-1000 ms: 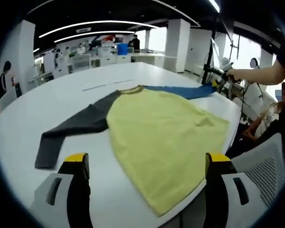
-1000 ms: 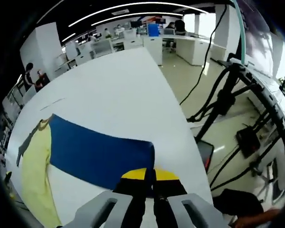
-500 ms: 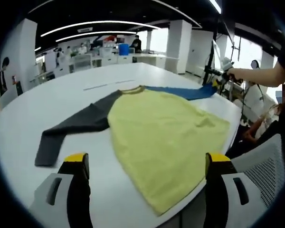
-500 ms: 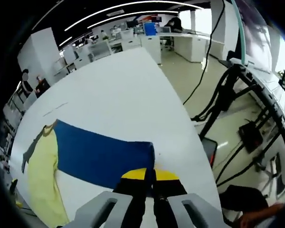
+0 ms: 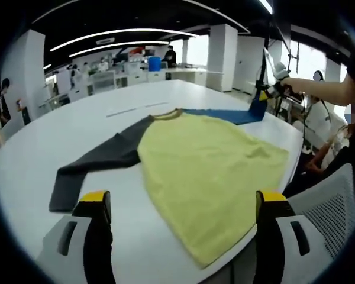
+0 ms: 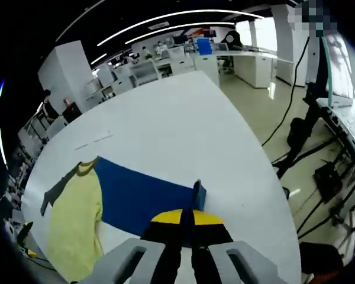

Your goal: Fold the garment on the visible template until the final outline fits inside the template.

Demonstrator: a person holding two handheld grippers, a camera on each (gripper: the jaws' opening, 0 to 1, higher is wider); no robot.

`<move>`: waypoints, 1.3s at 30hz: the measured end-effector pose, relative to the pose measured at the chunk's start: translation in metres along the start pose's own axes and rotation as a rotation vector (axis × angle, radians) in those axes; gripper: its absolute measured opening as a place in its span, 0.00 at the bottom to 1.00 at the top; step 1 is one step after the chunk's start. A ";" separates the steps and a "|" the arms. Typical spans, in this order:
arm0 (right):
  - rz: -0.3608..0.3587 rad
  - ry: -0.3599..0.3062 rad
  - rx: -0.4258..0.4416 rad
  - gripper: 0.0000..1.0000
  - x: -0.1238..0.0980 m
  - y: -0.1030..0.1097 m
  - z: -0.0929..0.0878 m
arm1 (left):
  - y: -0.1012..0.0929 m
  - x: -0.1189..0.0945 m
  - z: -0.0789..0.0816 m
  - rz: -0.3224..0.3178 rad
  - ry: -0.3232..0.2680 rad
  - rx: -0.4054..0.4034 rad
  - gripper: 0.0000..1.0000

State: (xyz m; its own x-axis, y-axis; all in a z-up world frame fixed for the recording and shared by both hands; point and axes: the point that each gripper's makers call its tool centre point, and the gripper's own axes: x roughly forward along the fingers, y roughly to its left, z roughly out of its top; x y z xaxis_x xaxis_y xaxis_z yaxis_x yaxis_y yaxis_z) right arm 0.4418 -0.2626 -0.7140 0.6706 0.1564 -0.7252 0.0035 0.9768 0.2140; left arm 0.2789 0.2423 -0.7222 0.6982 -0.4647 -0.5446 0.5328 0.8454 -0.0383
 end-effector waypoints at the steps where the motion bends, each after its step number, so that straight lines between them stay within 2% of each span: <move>1: 0.009 -0.002 -0.002 0.00 0.000 0.004 0.001 | 0.001 0.000 0.000 0.003 -0.001 0.001 0.99; 19: 0.150 -0.035 -0.110 0.00 0.012 0.096 0.011 | 0.002 -0.006 -0.001 0.015 -0.012 -0.004 0.99; 39: 0.228 -0.076 -0.159 0.00 0.021 0.163 0.014 | 0.004 -0.006 -0.004 0.017 -0.011 0.005 0.97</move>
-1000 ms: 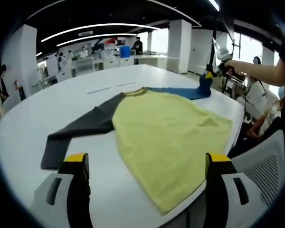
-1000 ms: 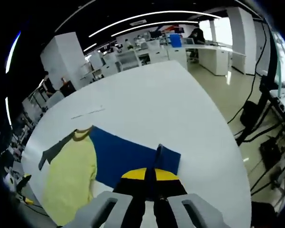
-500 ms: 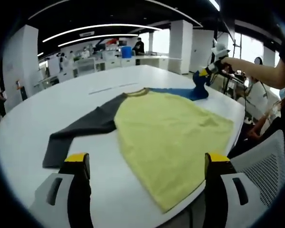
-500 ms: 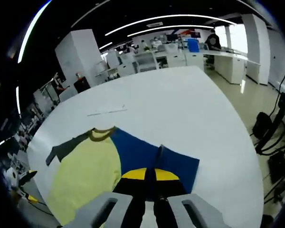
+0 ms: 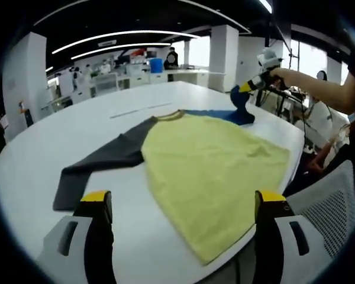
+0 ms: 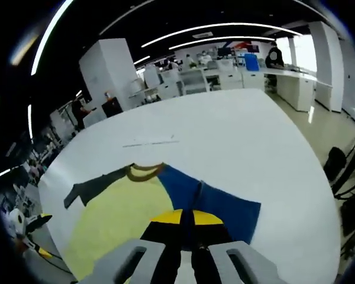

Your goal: Fold the garment on the visible template until the final outline fits inside the template.

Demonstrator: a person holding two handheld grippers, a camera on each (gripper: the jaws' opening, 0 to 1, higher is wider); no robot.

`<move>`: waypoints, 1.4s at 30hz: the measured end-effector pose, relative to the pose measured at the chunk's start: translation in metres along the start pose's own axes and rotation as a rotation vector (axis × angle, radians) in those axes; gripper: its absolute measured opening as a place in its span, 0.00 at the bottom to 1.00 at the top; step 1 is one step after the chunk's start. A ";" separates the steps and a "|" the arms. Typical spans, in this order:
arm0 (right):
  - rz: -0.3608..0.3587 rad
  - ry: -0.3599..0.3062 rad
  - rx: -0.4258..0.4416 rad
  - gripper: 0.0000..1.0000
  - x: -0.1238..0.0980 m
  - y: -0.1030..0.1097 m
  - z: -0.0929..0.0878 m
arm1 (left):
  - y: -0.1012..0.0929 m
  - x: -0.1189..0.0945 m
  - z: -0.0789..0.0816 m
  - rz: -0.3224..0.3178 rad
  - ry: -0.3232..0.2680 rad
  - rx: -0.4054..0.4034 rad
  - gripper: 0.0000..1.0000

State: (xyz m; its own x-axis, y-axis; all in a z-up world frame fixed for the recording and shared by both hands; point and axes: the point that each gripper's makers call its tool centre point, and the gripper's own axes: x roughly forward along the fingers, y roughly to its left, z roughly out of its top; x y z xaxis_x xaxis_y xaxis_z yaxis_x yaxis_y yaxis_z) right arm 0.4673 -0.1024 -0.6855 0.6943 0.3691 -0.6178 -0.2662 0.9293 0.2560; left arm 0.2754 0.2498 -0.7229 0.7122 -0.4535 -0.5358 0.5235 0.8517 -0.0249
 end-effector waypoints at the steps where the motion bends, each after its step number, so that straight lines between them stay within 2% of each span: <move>1: 0.003 0.000 0.000 0.00 0.002 0.003 0.000 | 0.000 0.000 0.000 0.000 -0.001 0.000 0.97; 6: 0.031 -0.006 -0.002 0.00 0.012 0.024 0.000 | 0.000 0.001 -0.002 -0.001 0.001 -0.001 0.97; 14: 0.093 0.037 -0.042 0.00 0.031 0.060 -0.010 | 0.001 0.000 -0.003 0.000 -0.001 -0.015 0.96; 24: 0.133 0.079 -0.114 0.00 0.050 0.092 -0.021 | 0.001 0.000 -0.008 0.002 0.009 -0.014 0.96; 34: 0.190 0.119 -0.149 0.00 0.071 0.125 -0.027 | -0.001 0.001 -0.008 -0.008 0.009 -0.025 0.95; 39: 0.176 0.142 -0.182 0.00 0.082 0.127 -0.034 | -0.004 0.001 -0.009 -0.010 0.009 -0.027 0.95; 42: 0.181 0.132 -0.194 0.00 0.082 0.128 -0.032 | -0.003 -0.001 -0.008 -0.005 0.007 -0.028 0.95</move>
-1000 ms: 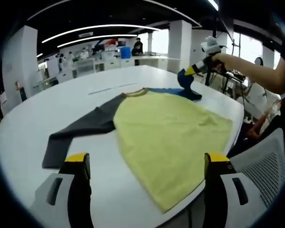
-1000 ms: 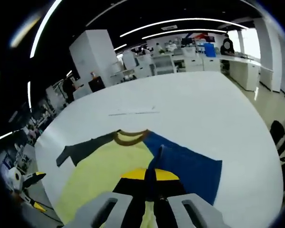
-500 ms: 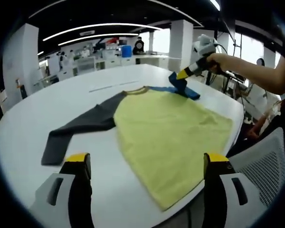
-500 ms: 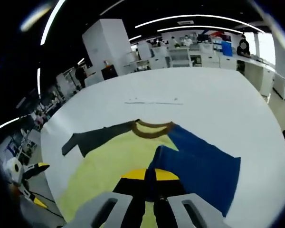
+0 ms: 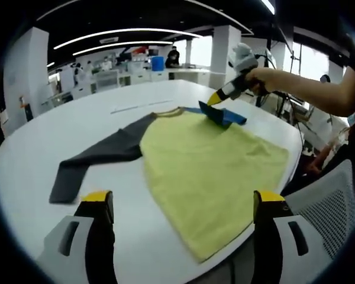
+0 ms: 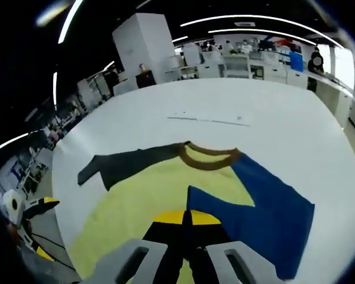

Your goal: Fold the garment on the visible template until the final outline fits inside the template.

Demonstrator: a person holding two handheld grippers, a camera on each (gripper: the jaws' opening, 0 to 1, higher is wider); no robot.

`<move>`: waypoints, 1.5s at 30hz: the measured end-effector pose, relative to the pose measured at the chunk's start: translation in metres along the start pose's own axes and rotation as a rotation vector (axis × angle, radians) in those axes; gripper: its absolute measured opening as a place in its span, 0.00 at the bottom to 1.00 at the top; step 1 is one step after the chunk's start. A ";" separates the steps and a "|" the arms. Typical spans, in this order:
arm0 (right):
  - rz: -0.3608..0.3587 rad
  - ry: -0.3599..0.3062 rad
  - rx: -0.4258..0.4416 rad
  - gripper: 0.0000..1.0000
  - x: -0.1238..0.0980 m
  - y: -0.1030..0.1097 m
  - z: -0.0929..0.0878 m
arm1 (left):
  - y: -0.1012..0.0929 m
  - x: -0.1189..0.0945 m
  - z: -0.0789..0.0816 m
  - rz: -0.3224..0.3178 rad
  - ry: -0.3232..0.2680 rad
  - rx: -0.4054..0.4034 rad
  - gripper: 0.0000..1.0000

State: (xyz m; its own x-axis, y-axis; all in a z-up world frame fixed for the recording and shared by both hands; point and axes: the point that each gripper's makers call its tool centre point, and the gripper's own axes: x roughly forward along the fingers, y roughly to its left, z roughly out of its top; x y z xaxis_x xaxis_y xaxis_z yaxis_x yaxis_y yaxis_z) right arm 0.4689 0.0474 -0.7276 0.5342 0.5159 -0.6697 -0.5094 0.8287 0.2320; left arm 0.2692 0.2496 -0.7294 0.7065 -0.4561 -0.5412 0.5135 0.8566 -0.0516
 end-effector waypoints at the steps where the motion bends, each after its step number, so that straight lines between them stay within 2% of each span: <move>1: 0.016 0.004 0.009 0.00 0.001 0.003 0.000 | 0.001 -0.001 0.000 0.002 -0.002 -0.003 0.95; 3: 0.034 -0.008 0.026 0.00 0.003 0.008 0.006 | 0.002 -0.002 -0.001 0.008 -0.001 -0.003 0.95; 12: 0.055 -0.026 -0.017 0.00 0.013 0.026 0.030 | 0.002 -0.001 0.000 0.007 0.005 0.004 0.94; 20: 0.085 -0.003 -0.049 0.00 0.029 0.044 0.040 | 0.005 -0.002 0.001 0.012 0.002 0.007 0.94; 27: 0.126 0.009 -0.085 0.00 0.040 0.069 0.050 | 0.006 -0.004 -0.002 0.015 0.008 0.015 0.94; 39: 0.183 0.039 -0.136 0.00 0.058 0.105 0.056 | 0.003 -0.004 0.000 0.024 0.011 0.018 0.94; 45: 0.221 0.064 -0.179 0.00 0.063 0.123 0.053 | 0.001 -0.005 0.001 0.027 0.011 0.017 0.94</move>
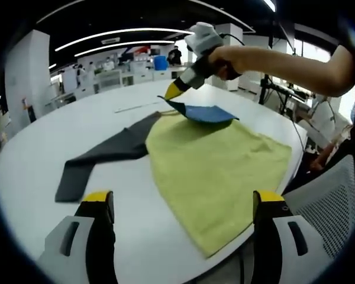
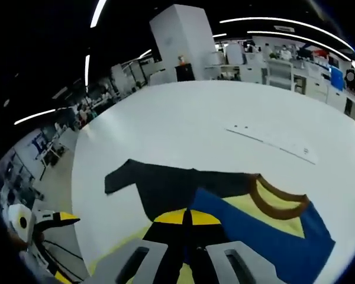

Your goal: Fold the garment on the visible template until the final outline fits inside the template.

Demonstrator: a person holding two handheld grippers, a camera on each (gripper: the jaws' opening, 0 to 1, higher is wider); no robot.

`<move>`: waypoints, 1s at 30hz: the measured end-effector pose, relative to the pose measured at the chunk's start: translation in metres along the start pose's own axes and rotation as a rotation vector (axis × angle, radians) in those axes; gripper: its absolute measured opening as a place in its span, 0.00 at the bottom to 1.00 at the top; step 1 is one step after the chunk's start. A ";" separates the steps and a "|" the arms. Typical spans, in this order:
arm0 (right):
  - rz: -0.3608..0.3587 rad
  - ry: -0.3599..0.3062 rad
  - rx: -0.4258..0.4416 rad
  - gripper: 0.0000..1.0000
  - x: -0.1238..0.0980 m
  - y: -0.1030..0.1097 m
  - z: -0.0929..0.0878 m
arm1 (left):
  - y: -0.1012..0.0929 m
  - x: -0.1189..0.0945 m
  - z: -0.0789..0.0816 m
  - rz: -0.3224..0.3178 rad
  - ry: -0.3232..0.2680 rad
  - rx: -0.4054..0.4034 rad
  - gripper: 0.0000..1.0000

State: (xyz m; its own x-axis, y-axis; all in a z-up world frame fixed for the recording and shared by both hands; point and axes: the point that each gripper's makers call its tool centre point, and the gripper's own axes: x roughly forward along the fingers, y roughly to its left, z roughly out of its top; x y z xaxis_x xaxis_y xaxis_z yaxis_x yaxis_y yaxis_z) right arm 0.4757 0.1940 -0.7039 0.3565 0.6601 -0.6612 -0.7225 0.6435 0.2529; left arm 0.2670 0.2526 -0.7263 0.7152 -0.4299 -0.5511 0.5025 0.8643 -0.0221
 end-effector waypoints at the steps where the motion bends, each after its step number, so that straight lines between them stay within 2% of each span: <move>1: 0.006 0.003 -0.007 0.00 0.001 0.003 0.000 | 0.000 0.000 0.000 0.000 0.001 0.000 0.94; 10: 0.054 0.028 -0.032 0.00 0.016 0.026 -0.003 | 0.000 0.000 -0.001 0.002 0.004 0.004 0.94; 20: 0.047 0.065 -0.036 0.00 0.034 0.028 -0.018 | 0.001 0.000 -0.003 0.003 0.008 0.003 0.94; 30: 0.058 0.092 0.056 0.00 0.051 0.029 -0.038 | 0.000 -0.001 -0.003 0.005 0.007 0.004 0.95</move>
State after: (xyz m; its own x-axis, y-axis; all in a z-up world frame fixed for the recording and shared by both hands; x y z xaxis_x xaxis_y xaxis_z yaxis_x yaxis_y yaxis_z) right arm 0.4503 0.2309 -0.7572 0.2573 0.6603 -0.7056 -0.7052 0.6275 0.3301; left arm 0.2650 0.2542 -0.7280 0.7146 -0.4235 -0.5568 0.5006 0.8656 -0.0159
